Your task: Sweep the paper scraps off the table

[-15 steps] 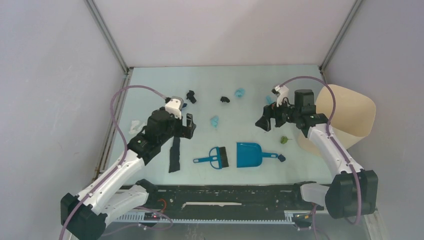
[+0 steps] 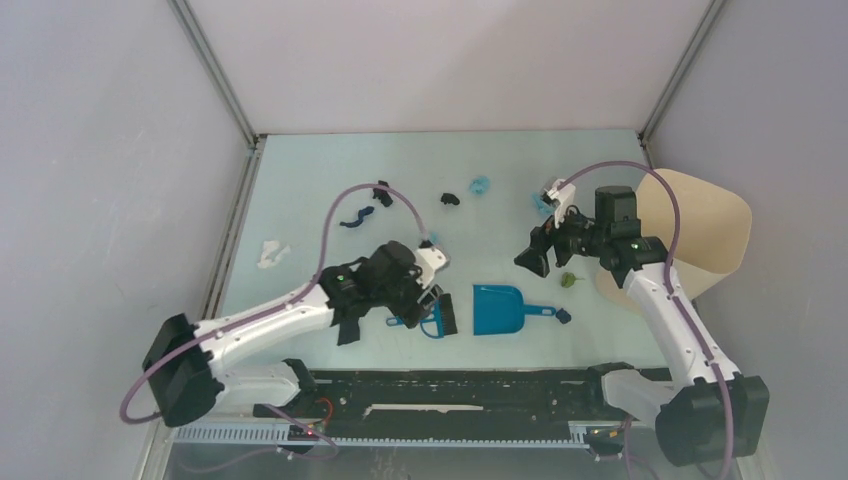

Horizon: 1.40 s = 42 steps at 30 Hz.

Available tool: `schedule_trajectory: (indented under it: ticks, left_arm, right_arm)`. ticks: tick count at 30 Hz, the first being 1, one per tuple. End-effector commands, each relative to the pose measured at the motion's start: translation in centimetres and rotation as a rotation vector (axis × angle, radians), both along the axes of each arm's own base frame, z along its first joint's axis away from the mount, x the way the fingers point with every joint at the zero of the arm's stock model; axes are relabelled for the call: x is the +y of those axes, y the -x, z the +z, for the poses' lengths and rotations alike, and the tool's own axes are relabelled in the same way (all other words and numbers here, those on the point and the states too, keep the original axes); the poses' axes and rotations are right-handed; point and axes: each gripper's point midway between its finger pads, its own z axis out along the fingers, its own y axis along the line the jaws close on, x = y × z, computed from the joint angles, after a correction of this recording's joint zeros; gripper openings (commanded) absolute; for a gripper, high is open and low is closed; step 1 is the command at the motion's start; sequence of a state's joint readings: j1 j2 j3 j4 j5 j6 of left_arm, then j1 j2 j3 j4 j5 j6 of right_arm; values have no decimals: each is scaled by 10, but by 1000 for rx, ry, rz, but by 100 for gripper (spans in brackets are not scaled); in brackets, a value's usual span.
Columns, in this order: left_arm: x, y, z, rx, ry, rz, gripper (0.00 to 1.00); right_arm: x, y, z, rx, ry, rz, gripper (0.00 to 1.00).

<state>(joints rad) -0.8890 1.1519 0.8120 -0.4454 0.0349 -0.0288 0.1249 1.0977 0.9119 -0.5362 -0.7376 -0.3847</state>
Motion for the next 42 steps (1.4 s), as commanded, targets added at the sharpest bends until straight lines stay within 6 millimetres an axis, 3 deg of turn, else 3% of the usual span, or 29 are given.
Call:
schedule_trajectory:
  ticks: [1, 6, 10, 15, 18, 22, 26, 29, 33, 36, 42]
  left_arm:
    - [4, 5, -20, 20, -165, -45, 71]
    - [-6, 4, -37, 100, -196, -12, 62]
    - [-8, -16, -36, 57, -208, 87, 57]
    - [9, -27, -30, 59, -201, 237, 53]
    - [24, -25, -23, 79, -130, 334, 61]
    - [52, -31, -14, 111, -18, 505, 69]
    - [77, -35, 3, 96, 84, 636, 76]
    - [98, -39, 11, 72, 166, 722, 82]
    - [123, -47, 23, 12, 321, 844, 87]
    - [139, -52, 37, -56, 358, 911, 87]
    - [172, -50, 44, -145, 323, 1042, 89]
  right_arm:
    - [5, 6, 10, -67, 13, 60, 86]
    - [9, 10, 5, -51, 4, 85, 85]
    - [9, 9, 1, -44, 13, 92, 85]
    - [19, 7, -4, -50, 37, 96, 81]
    - [46, 4, -16, -122, 151, 155, 76]
    - [102, 20, -39, -180, 243, 378, 65]
    - [149, 27, -77, -143, 356, 557, 45]
    - [175, 25, -90, -107, 380, 612, 46]
    - [201, 8, -97, -155, 378, 645, 59]
    - [212, 7, -106, -126, 419, 715, 59]
    - [225, 5, -136, -53, 486, 798, 53]
